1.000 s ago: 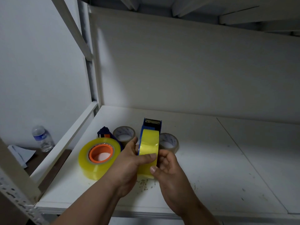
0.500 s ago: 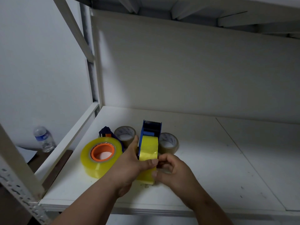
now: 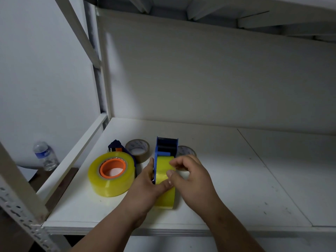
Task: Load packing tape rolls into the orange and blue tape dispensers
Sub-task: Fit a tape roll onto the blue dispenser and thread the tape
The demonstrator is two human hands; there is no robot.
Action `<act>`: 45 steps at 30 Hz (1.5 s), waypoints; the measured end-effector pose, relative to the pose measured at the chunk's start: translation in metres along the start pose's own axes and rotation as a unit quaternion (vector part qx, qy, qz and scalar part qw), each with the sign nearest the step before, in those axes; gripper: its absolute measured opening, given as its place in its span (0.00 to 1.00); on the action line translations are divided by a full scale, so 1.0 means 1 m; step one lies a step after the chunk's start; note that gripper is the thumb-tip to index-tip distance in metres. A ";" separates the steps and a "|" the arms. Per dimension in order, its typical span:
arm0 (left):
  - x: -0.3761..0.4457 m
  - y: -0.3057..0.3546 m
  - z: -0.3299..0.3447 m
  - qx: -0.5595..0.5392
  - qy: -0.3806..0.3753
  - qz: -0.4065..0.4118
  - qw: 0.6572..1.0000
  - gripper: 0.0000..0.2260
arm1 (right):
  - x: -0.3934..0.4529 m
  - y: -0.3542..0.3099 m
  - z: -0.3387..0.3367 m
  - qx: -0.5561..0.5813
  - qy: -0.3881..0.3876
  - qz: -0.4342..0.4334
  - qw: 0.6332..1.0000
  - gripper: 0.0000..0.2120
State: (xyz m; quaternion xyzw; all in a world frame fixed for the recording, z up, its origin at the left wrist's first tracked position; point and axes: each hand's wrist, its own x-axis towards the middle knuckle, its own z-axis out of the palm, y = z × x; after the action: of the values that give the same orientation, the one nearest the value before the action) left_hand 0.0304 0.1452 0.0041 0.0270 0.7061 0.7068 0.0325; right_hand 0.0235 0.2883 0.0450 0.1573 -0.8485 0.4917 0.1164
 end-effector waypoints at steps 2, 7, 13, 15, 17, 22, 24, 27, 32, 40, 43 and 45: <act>-0.001 -0.001 0.001 0.022 0.014 0.006 1.000 0.28 | 0.003 -0.002 0.001 -0.004 0.005 -0.007 1.000 0.04; 0.000 -0.003 -0.001 0.055 0.046 0.009 0.997 0.32 | 0.009 -0.005 0.001 -0.018 0.003 -0.022 1.000 0.05; 0.001 -0.002 -0.003 0.063 0.055 0.002 0.997 0.43 | 0.017 -0.005 0.003 -0.031 0.002 -0.032 0.999 0.06; 0.000 -0.002 -0.005 0.054 0.014 -0.007 0.998 0.37 | 0.018 -0.003 0.005 -0.037 0.002 -0.035 0.999 0.07; 0.000 -0.003 -0.008 0.049 -0.021 -0.011 0.999 0.32 | 0.019 -0.002 0.005 -0.046 0.008 -0.045 0.998 0.08; 0.001 -0.005 -0.013 0.022 -0.017 -0.018 0.999 0.31 | 0.024 -0.002 0.006 -0.053 0.021 -0.068 0.996 0.09; 0.000 -0.005 -0.012 0.041 0.012 -0.008 0.999 0.28 | 0.026 -0.002 0.006 -0.057 0.025 -0.076 0.995 0.08; -0.001 -0.006 -0.008 0.080 0.056 0.016 0.995 0.29 | 0.030 -0.004 0.006 -0.067 0.038 -0.079 0.994 0.07; 0.003 -0.010 -0.002 0.125 0.114 0.029 0.985 0.28 | 0.033 -0.008 0.007 -0.095 0.037 -0.100 0.990 0.05; 0.013 -0.001 -0.005 0.185 0.038 0.057 0.980 0.38 | 0.031 -0.012 0.007 -0.118 0.040 -0.140 0.982 0.04; 0.017 0.003 -0.006 0.175 0.056 0.012 0.983 0.42 | 0.033 -0.017 0.007 -0.116 0.056 -0.163 0.978 0.04; 0.018 0.006 -0.006 0.163 0.066 -0.009 0.984 0.41 | 0.035 -0.019 0.005 -0.115 0.069 -0.180 0.974 0.04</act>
State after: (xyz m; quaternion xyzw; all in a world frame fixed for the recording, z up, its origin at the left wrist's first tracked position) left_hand 0.0122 0.1402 0.0102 -0.0213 0.8129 0.5818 -0.0128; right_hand -0.0013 0.2694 0.0698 0.2586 -0.8470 0.3713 0.2790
